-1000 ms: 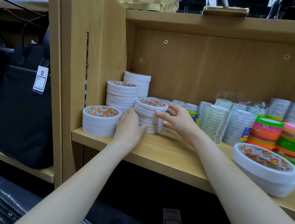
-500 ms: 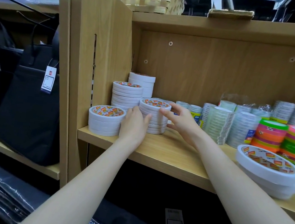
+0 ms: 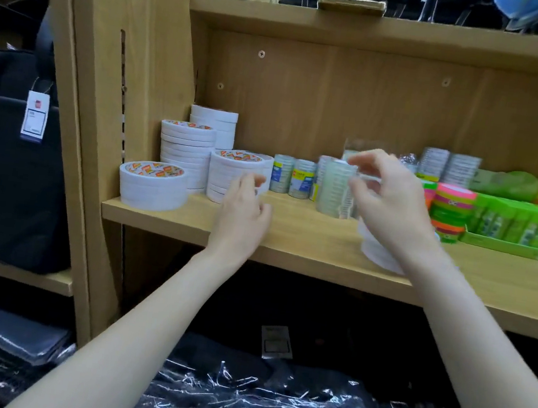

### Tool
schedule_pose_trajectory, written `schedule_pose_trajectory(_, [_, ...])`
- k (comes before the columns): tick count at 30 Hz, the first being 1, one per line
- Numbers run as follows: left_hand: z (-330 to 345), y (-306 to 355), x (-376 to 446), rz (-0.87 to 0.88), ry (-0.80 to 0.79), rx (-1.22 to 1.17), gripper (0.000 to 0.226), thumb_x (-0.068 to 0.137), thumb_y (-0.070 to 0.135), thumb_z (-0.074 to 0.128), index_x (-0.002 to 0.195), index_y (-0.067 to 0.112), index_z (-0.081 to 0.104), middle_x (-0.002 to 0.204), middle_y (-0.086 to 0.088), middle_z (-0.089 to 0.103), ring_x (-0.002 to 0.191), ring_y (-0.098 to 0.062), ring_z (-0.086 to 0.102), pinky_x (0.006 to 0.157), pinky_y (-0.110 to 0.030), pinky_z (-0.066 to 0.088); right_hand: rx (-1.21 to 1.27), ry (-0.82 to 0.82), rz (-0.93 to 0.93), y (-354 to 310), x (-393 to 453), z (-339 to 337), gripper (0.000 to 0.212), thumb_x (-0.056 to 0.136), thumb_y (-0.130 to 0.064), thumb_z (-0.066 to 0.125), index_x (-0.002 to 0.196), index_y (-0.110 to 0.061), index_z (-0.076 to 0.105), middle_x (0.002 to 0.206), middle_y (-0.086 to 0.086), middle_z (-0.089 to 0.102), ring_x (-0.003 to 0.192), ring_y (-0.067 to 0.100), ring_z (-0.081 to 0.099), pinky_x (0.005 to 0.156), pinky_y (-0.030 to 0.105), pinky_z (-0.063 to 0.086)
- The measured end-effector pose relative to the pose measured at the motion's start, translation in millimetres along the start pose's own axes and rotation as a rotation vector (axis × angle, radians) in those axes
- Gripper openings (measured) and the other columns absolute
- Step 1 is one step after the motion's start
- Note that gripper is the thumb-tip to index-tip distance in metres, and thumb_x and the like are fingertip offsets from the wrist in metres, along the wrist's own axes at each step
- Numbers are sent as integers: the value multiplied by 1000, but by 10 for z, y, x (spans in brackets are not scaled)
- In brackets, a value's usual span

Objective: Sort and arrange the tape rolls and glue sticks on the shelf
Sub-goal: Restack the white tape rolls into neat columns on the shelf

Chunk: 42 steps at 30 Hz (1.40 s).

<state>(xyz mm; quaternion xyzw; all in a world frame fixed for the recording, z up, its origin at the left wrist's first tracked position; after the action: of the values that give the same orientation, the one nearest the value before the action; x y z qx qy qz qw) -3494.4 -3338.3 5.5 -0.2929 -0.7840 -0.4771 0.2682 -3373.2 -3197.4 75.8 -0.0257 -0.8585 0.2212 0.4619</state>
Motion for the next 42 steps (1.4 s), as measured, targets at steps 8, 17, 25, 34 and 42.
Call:
schedule_pose_trajectory(8, [1065,750,-413,86,-657,-97,70,84,24,67,141,10,29,130,-7,48,119,-18,48,98,-25,38,-107,-698,481,930,-555,-190,69,67,-57,68,126,-26,51,123,-7,49,114,16,48,90,30,40])
schedule_pose_trajectory(17, [563,355,-245,-58,-549,-74,95,73,23,78,146,9,19,136,1,41,119,-7,40,86,-7,26,370,-614,428,701,-296,532,43,74,-34,76,107,-9,63,95,5,66,78,17,63,81,32,56])
schedule_pose_trajectory(25, [300,24,-117,-162,-464,-82,109,69,24,81,148,10,7,125,4,45,106,-2,38,73,-4,26,274,-666,152,366,-148,1038,46,74,-39,74,115,-24,58,121,-7,57,105,8,54,90,24,43])
schedule_pose_trajectory(34, [232,-212,2,-166,-483,-30,109,65,35,83,147,17,12,133,1,49,115,-12,48,90,-18,35,363,-672,151,551,-5,1125,43,72,-25,79,109,-29,57,118,-4,57,92,5,61,85,18,47])
schedule_pose_trajectory(42, [113,-436,33,-296,-591,-331,85,71,-2,75,140,23,33,132,-13,51,102,-12,59,80,-10,49,229,-752,20,425,-35,1253,68,70,-35,79,127,-36,42,130,-7,48,113,9,50,96,24,43])
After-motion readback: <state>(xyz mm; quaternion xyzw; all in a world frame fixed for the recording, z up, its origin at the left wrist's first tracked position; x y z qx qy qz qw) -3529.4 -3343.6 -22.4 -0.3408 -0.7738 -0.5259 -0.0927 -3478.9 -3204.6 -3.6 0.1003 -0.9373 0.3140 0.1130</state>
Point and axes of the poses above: each hand's wrist, its own x-axis towards the middle knuckle, its own z-axis out of the palm, y = z × x, the point moved 10 cm from there along x, towards the middle knuckle
